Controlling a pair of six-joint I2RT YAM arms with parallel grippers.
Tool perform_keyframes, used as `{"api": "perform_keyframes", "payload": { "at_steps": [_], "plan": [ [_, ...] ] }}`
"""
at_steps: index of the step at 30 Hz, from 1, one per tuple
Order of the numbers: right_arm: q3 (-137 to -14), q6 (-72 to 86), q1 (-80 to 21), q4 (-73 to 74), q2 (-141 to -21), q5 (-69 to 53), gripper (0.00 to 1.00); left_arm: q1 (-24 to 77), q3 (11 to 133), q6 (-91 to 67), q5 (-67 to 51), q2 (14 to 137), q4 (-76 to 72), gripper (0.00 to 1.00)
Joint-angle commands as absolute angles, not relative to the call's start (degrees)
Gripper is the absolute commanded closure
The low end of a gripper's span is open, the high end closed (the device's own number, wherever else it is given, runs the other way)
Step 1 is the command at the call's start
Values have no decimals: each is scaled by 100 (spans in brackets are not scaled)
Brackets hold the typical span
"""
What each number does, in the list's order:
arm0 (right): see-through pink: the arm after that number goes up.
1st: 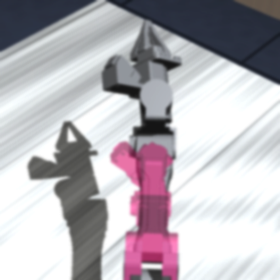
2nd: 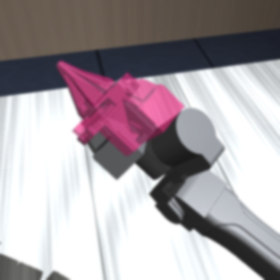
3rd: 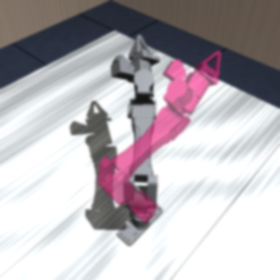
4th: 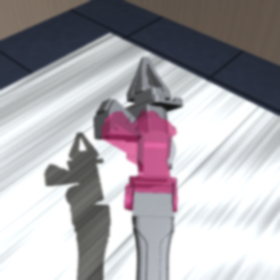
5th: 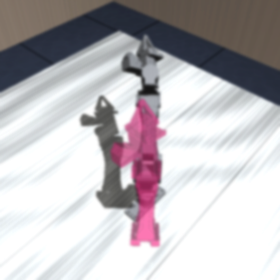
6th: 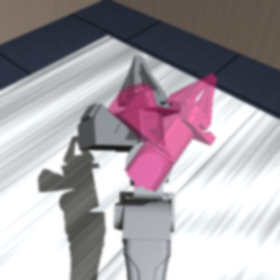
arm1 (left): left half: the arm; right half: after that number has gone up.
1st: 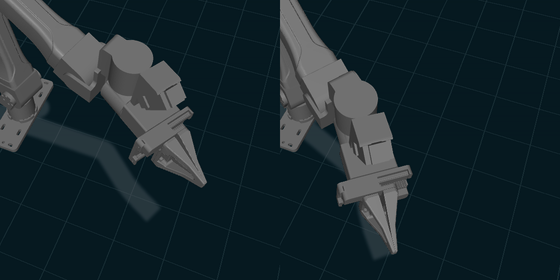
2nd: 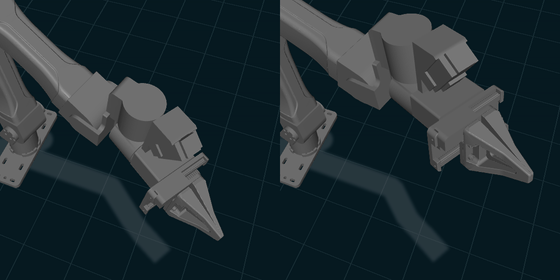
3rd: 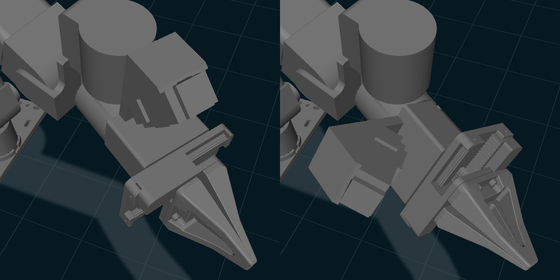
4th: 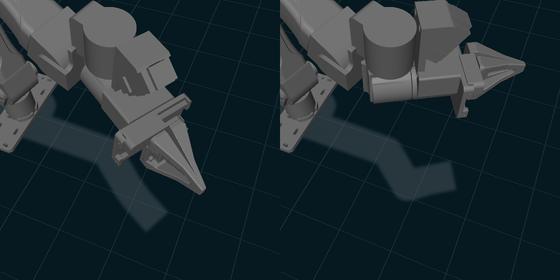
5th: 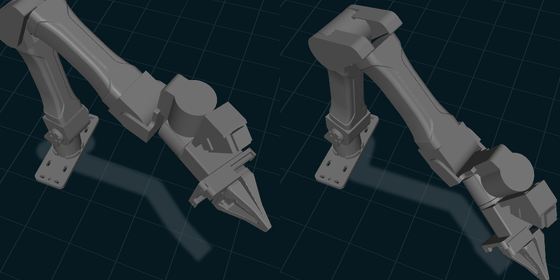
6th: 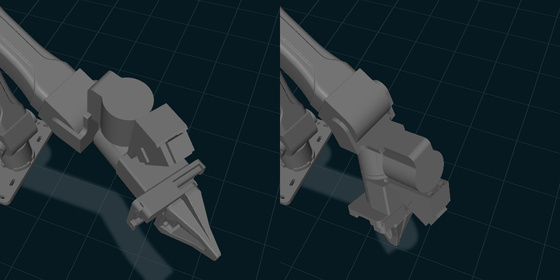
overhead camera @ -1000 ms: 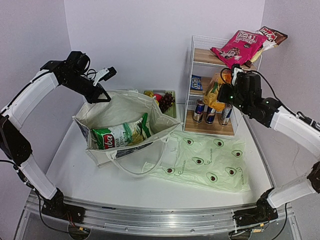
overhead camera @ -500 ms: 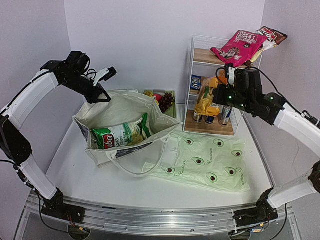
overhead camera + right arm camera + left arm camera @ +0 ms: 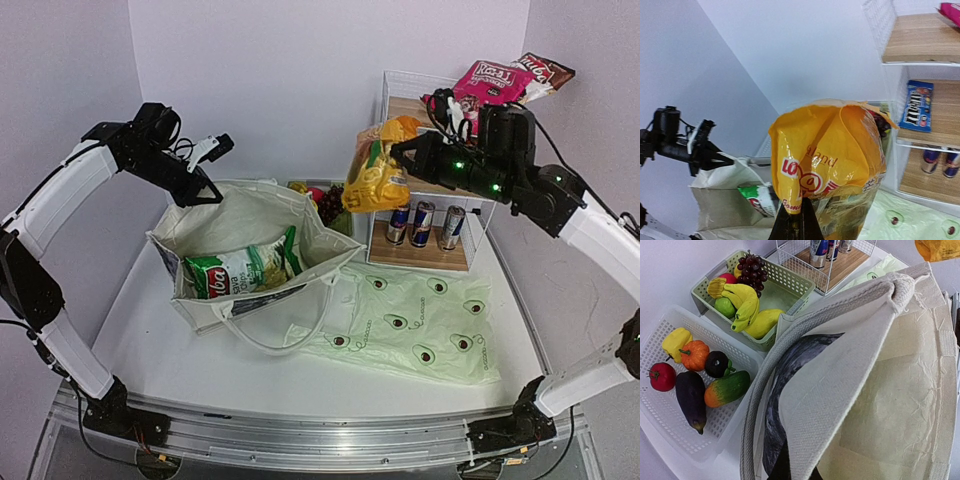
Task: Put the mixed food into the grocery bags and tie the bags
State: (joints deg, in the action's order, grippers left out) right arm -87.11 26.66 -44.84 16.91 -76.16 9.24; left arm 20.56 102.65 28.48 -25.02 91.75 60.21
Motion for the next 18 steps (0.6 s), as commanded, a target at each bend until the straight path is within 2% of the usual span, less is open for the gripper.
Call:
{"api": "perform_keyframes", "payload": {
  "at_steps": [1,7,11,15,18],
  "plan": [
    [-9716,2982,-4855,306,-8241,-480,100,2040,10326,2851,-2654,9041,5673,100],
    [-10761,1982,-5381,554,-9473,-1834,100,2039,10350,2807,-2680,9039,5655,100],
    [-10684,782,-5511,684,-9867,-2380,100,2039,10338,2804,-2689,9009,5651,100],
    [-10622,-513,-5622,904,-10221,-2116,100,2043,10345,2796,-2704,8992,5649,100],
    [-10797,-1563,-5758,1170,-10621,-1418,100,2039,10338,2787,-2720,8991,5629,100]
  ]
}}
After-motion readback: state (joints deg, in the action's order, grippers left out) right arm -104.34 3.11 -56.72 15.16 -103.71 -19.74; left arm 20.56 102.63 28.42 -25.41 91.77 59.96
